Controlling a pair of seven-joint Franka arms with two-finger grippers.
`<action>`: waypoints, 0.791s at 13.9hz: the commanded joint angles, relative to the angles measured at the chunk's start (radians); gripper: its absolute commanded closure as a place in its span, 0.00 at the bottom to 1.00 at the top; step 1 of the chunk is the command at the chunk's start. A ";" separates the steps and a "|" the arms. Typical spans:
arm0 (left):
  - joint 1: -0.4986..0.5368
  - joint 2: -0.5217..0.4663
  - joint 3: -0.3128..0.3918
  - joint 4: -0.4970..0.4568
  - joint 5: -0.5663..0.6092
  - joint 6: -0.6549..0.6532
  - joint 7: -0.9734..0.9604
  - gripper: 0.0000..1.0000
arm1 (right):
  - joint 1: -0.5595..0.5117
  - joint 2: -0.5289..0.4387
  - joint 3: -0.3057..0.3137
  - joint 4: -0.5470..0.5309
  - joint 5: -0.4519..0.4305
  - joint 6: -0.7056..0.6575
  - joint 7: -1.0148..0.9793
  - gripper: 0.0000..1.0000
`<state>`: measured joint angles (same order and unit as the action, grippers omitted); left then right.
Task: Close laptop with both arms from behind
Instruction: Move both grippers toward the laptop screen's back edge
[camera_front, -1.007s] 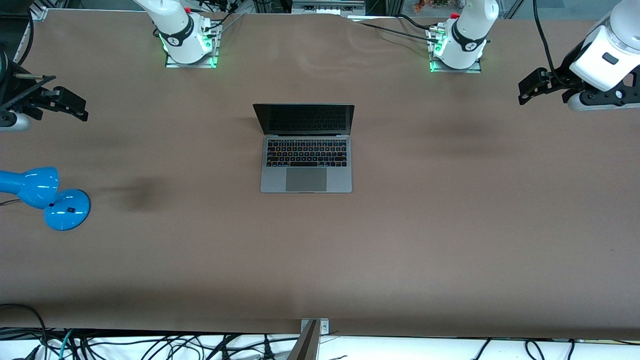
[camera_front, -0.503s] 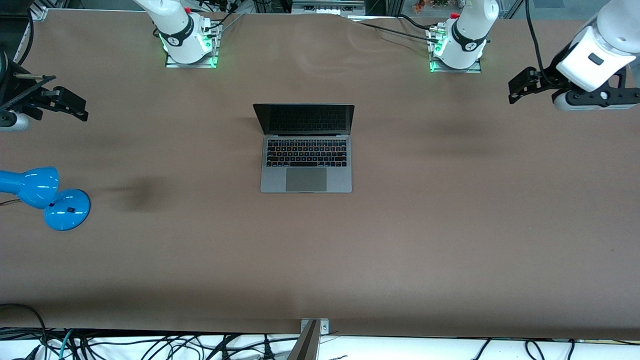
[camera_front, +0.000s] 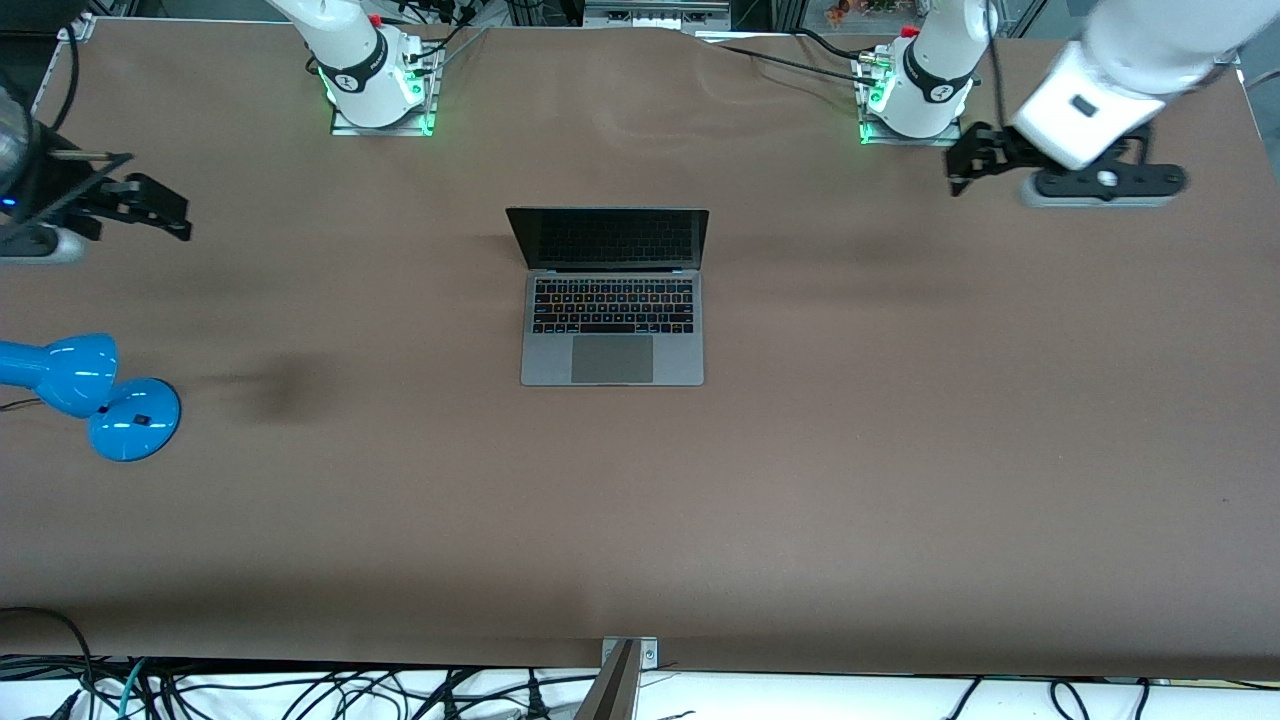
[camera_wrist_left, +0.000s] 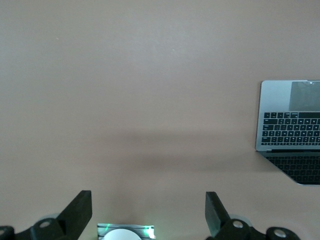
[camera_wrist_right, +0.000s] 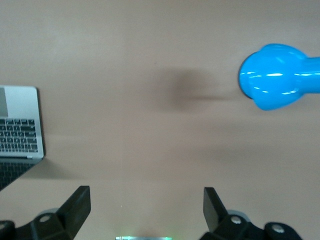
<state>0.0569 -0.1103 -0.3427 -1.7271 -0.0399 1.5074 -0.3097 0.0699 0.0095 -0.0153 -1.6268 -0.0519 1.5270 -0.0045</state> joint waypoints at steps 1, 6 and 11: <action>-0.006 0.078 -0.083 0.072 -0.011 -0.015 -0.106 0.00 | 0.031 0.049 0.029 0.014 0.009 -0.098 -0.002 0.00; -0.006 0.273 -0.245 0.216 -0.009 -0.001 -0.314 0.00 | 0.180 0.070 0.038 -0.014 0.043 -0.177 0.096 0.00; -0.008 0.386 -0.346 0.221 -0.011 0.043 -0.442 0.00 | 0.217 0.075 0.236 -0.114 0.087 -0.142 0.353 0.00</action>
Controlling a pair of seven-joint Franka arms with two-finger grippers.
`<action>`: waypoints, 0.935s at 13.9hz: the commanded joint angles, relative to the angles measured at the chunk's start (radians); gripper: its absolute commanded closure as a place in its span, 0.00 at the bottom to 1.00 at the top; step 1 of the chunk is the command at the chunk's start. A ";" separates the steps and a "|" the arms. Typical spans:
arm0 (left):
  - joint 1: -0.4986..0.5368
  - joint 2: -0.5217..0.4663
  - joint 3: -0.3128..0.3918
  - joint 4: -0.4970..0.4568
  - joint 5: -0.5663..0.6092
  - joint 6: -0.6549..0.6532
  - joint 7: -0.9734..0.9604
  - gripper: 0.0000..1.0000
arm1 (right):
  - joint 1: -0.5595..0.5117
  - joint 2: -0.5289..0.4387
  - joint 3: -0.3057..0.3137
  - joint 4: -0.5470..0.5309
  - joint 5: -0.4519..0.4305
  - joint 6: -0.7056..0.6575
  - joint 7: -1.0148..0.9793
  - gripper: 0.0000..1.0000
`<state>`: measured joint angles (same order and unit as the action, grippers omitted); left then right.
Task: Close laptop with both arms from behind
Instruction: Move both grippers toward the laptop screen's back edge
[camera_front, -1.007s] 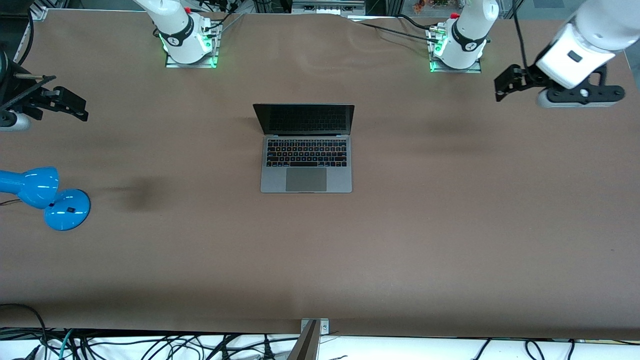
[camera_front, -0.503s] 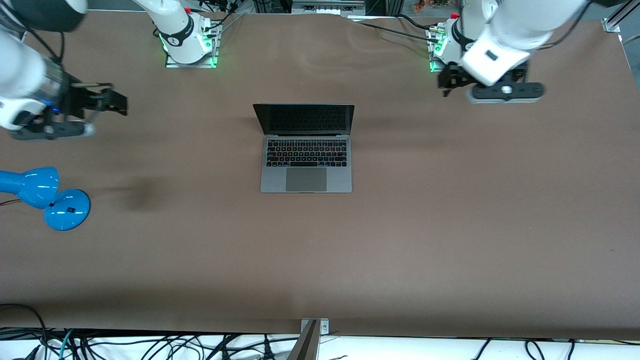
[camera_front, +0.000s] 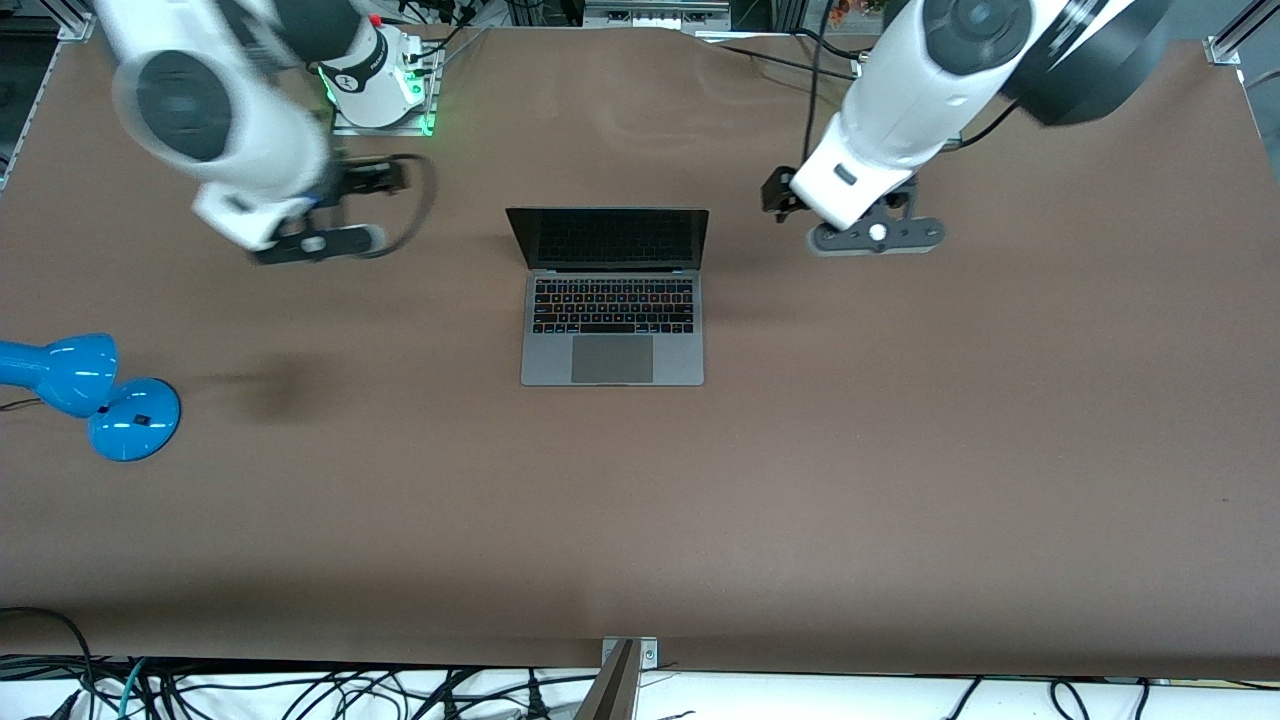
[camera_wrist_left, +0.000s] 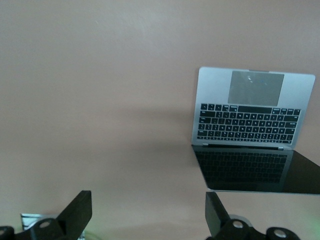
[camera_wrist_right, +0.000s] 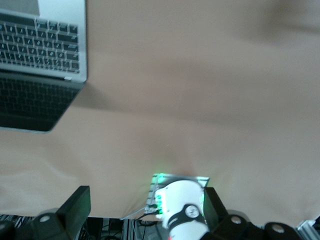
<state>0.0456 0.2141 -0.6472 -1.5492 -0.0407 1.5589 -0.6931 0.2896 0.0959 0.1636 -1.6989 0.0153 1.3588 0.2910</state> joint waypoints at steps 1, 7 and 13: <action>0.000 0.085 -0.067 0.040 -0.010 -0.008 -0.104 0.00 | -0.001 -0.012 0.088 -0.068 0.026 0.064 0.056 0.00; -0.020 0.129 -0.184 -0.021 -0.010 -0.011 -0.256 0.45 | 0.006 0.027 0.166 -0.142 0.161 0.134 0.062 1.00; -0.020 0.200 -0.213 -0.046 -0.067 -0.008 -0.270 1.00 | 0.046 0.102 0.172 -0.131 0.176 0.160 0.065 1.00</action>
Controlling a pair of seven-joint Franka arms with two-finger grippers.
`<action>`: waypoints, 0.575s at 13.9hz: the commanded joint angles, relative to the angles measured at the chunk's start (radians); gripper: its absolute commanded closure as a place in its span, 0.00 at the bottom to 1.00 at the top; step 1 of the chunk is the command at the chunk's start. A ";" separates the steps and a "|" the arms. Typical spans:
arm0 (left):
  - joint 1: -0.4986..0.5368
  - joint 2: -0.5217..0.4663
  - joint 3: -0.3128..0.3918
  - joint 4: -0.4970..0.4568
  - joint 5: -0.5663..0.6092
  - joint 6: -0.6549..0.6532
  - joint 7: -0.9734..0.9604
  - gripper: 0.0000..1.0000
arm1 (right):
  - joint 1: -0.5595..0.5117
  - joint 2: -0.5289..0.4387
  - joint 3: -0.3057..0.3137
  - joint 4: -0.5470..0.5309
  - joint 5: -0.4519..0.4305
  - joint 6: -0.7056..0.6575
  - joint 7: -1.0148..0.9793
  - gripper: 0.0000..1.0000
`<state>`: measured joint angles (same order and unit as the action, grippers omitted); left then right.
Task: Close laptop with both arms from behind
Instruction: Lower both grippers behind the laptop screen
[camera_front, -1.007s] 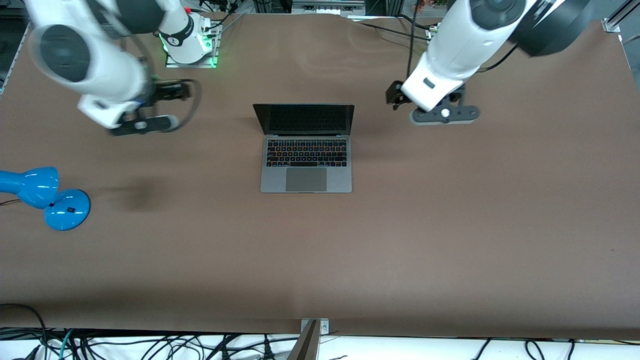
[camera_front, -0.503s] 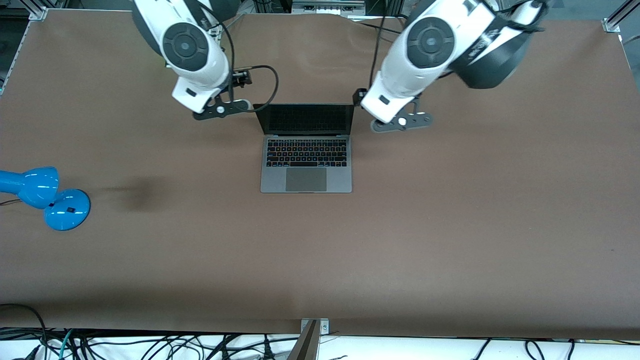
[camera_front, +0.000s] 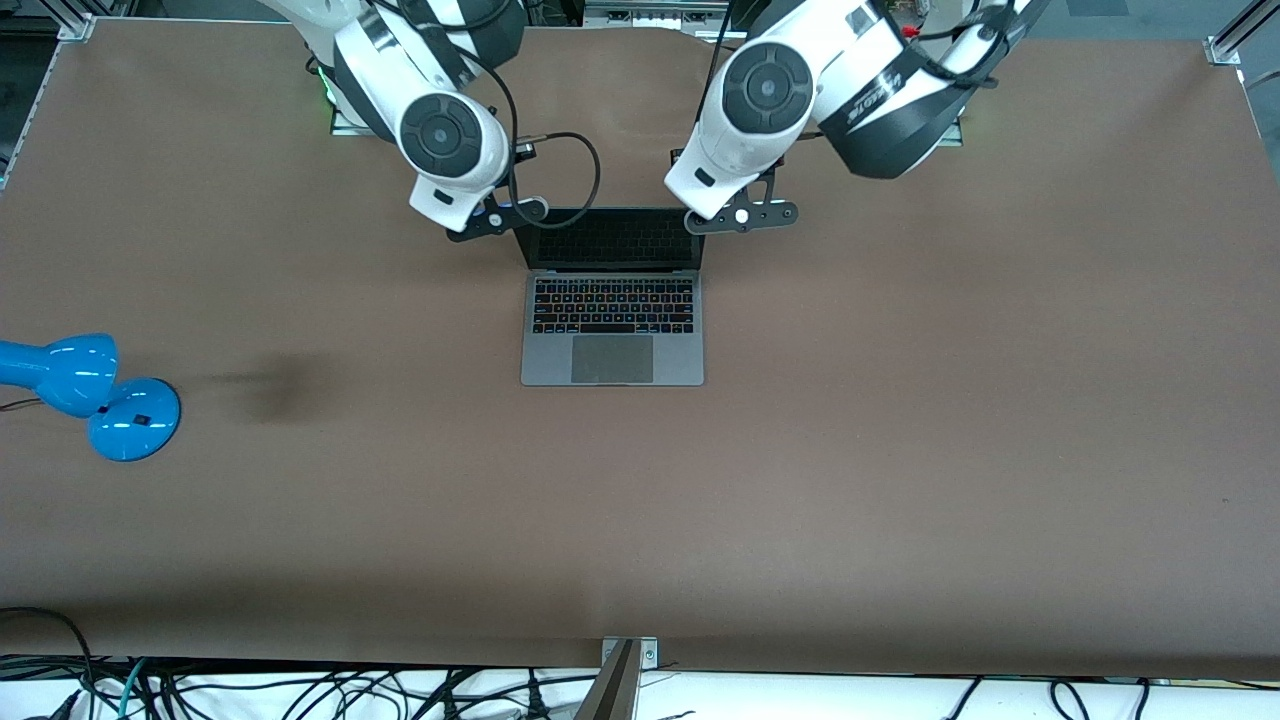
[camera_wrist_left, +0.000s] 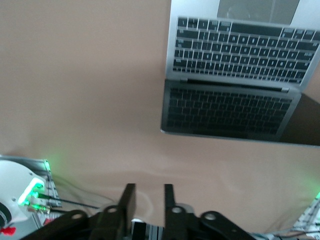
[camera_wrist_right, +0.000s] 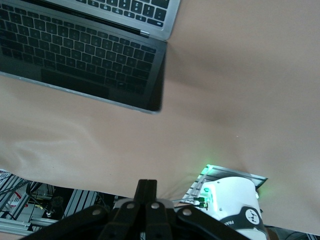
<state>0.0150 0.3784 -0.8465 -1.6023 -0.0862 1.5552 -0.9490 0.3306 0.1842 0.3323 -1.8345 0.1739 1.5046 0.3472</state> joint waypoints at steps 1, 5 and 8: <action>0.011 0.051 -0.014 0.007 -0.021 -0.004 -0.014 1.00 | 0.005 0.023 0.002 0.006 0.018 0.025 0.012 1.00; 0.011 0.115 -0.012 -0.001 -0.018 0.034 -0.016 1.00 | 0.008 0.086 0.002 0.041 0.016 0.040 0.016 1.00; 0.011 0.171 -0.014 -0.001 -0.021 0.037 -0.048 1.00 | 0.011 0.133 0.002 0.073 0.016 0.071 0.024 1.00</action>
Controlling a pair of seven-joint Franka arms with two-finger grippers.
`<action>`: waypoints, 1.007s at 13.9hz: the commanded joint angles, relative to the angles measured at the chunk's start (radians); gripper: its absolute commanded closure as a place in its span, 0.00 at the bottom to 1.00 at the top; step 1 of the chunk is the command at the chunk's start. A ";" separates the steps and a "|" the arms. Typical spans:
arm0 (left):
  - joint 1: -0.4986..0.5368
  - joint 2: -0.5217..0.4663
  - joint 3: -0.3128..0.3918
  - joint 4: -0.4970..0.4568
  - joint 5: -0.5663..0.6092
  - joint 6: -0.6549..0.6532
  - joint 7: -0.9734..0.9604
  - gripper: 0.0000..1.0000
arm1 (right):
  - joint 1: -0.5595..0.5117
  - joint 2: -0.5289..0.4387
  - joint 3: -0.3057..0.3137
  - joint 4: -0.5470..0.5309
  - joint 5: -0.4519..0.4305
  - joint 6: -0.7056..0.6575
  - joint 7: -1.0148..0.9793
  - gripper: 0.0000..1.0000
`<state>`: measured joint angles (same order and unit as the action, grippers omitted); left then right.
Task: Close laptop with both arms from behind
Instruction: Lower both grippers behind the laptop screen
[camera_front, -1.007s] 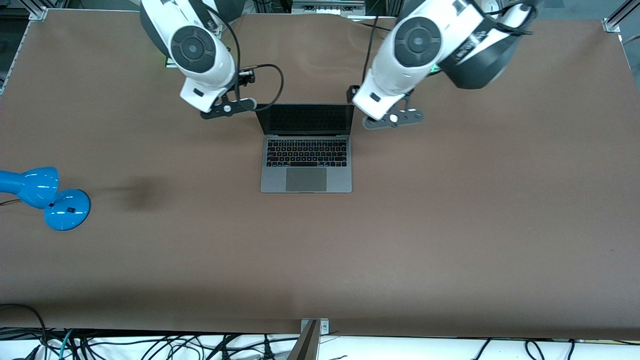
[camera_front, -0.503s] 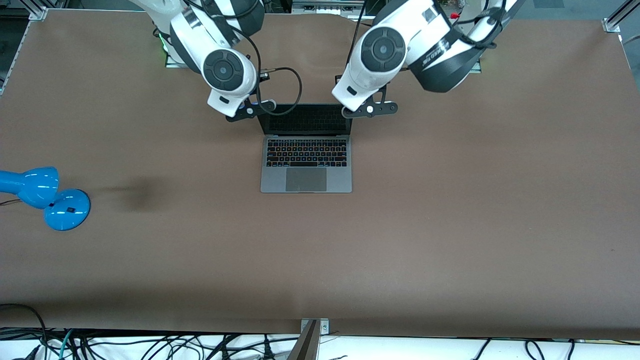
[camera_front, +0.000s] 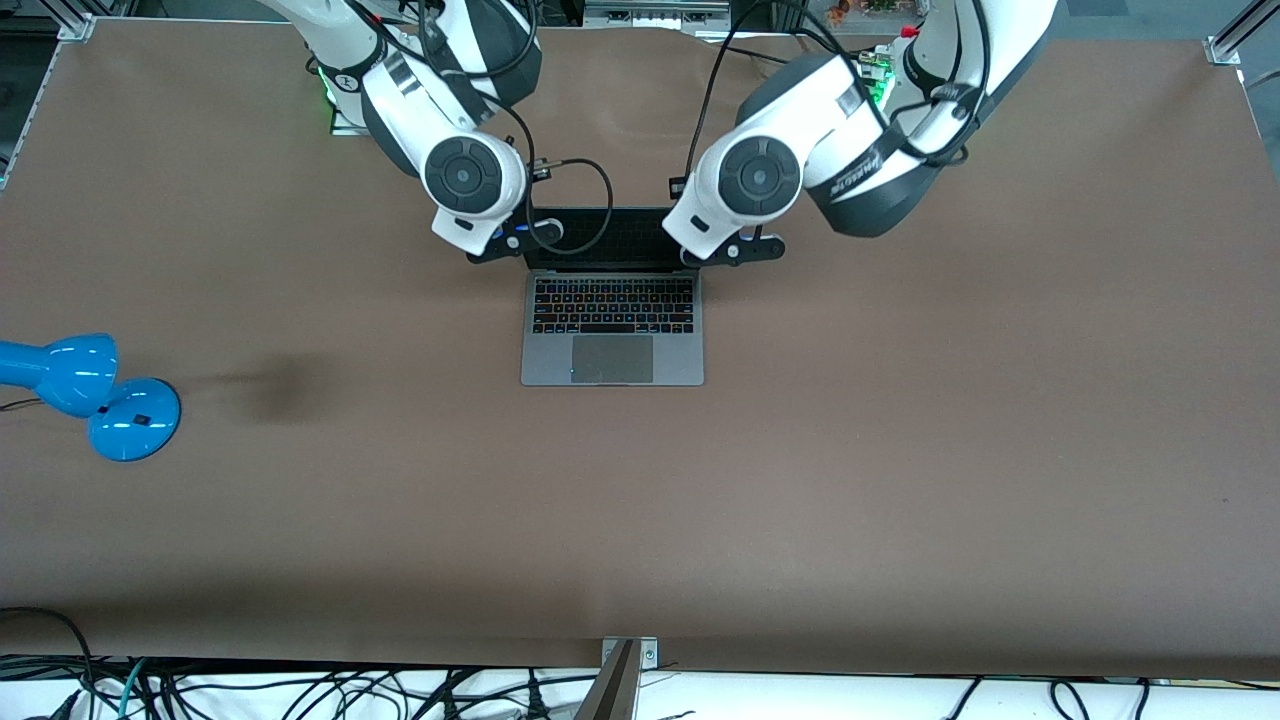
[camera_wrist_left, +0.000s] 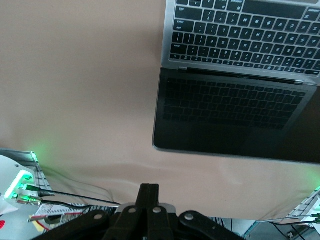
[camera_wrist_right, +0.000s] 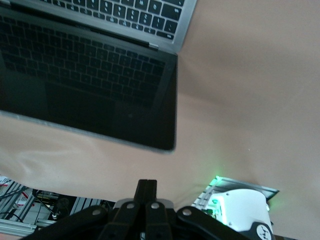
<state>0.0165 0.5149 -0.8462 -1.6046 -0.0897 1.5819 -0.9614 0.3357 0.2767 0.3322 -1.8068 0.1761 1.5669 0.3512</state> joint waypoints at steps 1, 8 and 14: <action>0.008 0.042 -0.014 -0.001 -0.013 0.027 -0.052 1.00 | 0.006 0.056 0.002 0.052 0.011 0.030 0.020 1.00; -0.004 0.132 -0.004 0.003 0.044 0.136 -0.079 1.00 | -0.004 0.142 -0.004 0.147 -0.020 0.071 0.023 1.00; -0.003 0.172 0.035 0.017 0.085 0.228 -0.069 1.00 | -0.009 0.199 -0.044 0.164 -0.047 0.162 0.019 1.00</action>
<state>0.0156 0.6521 -0.8112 -1.6110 -0.0449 1.7940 -1.0180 0.3293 0.4301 0.3020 -1.6789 0.1461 1.7063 0.3577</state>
